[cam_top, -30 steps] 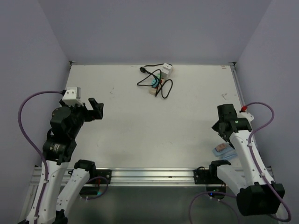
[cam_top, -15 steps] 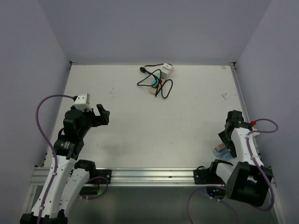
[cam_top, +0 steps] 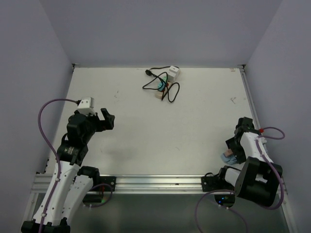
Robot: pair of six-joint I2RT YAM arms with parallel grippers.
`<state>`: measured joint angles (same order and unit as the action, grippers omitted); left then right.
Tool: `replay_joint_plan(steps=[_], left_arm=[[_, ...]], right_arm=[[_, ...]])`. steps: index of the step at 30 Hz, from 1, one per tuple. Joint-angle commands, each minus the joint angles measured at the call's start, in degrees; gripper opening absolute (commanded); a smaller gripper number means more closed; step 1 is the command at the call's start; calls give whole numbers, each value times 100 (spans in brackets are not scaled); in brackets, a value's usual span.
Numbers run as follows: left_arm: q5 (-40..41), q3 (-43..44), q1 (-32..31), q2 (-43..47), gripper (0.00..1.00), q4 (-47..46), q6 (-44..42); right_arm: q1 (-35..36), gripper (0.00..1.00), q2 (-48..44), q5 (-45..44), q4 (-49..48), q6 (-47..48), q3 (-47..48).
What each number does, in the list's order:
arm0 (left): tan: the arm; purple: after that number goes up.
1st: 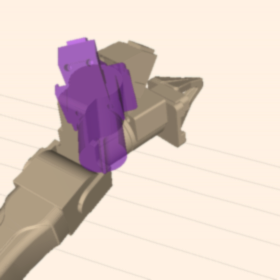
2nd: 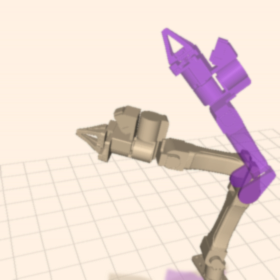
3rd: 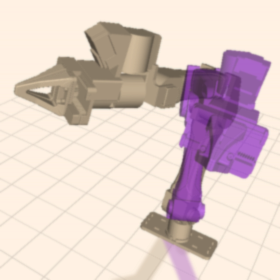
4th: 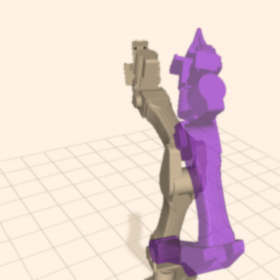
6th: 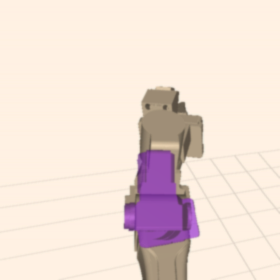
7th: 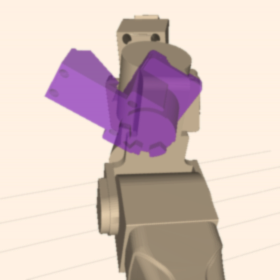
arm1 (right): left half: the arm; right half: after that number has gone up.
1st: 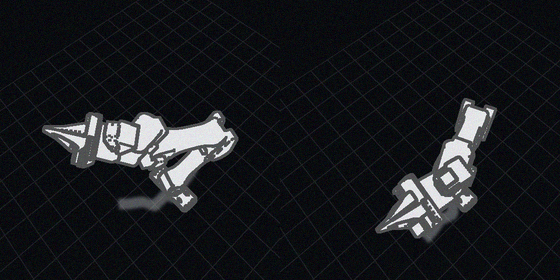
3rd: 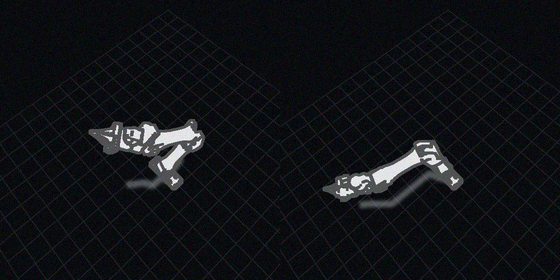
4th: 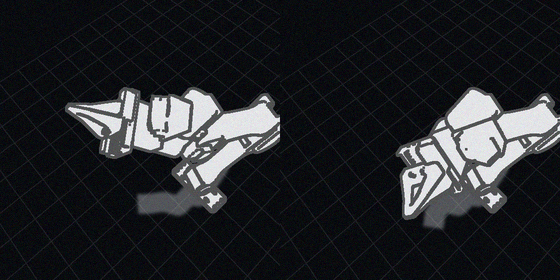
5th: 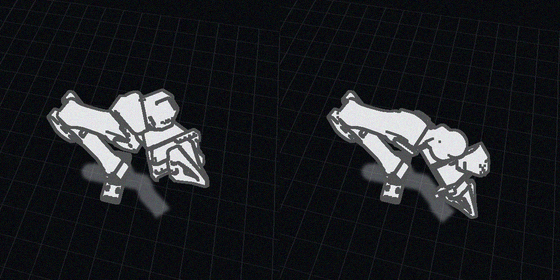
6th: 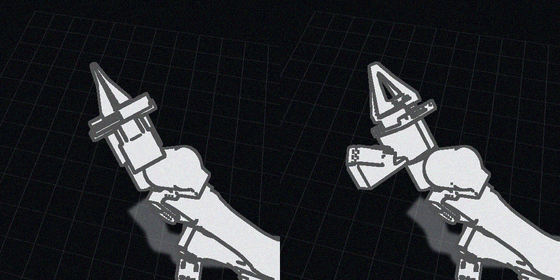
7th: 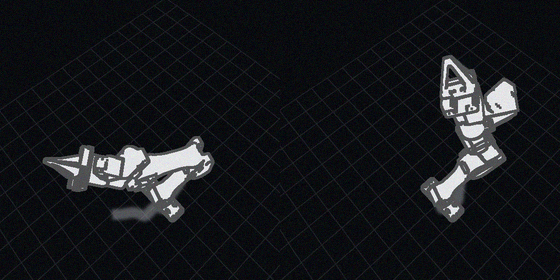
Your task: Pull the plug off the socket
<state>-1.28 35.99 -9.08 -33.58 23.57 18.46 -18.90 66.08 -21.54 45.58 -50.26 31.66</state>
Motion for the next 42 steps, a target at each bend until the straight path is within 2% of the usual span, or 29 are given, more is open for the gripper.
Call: replay_joint_plan(steps=[1, 6, 10, 12, 17, 20, 22, 23, 26, 29, 35, 42], left_arm=[[-4, -22, -23, -17, 99, -353, 44], [-13, -22, -15, -78, 100, -389, 61], [-13, -13, -15, -113, 100, -397, 61], [-22, -22, -15, -122, 100, -406, 61], [-30, -22, -15, -122, 100, -406, 70], [-13, -22, -15, -122, 100, -406, 70], [-4, -22, -15, -113, 100, -406, 61], [-4, -22, -15, -113, 100, -406, 61], [-21, -30, -15, -113, 100, -415, 70], [-30, -48, -15, -122, 99, -424, 70], [-39, -30, -6, -122, 100, -406, 79], [-48, -57, -6, -78, 100, -389, 97]], right_arm=[[-9, 81, 107, 405, -568, 60, -160], [0, 60, -402, 641, -910, 508, -309], [17, 39, -711, 1439, -1375, 1095, -459], [105, 32, -694, 1705, -1482, 1281, -424], [973, 29, -614, 2031, -1824, 1668, -169], [2122, 25, -667, 2136, -2279, 1695, -108], [2564, 24, -571, 2321, -2535, 1773, 32], [3027, 24, -362, 2295, -2572, 1826, 129], [3724, 24, 148, 2251, -2633, 2081, 524], [4996, 24, 483, 2015, -2756, 2257, 911], [6851, 24, 1581, 1364, -2915, 2582, 1807], [8138, 26, 2865, 590, -2616, 3101, 2914]])
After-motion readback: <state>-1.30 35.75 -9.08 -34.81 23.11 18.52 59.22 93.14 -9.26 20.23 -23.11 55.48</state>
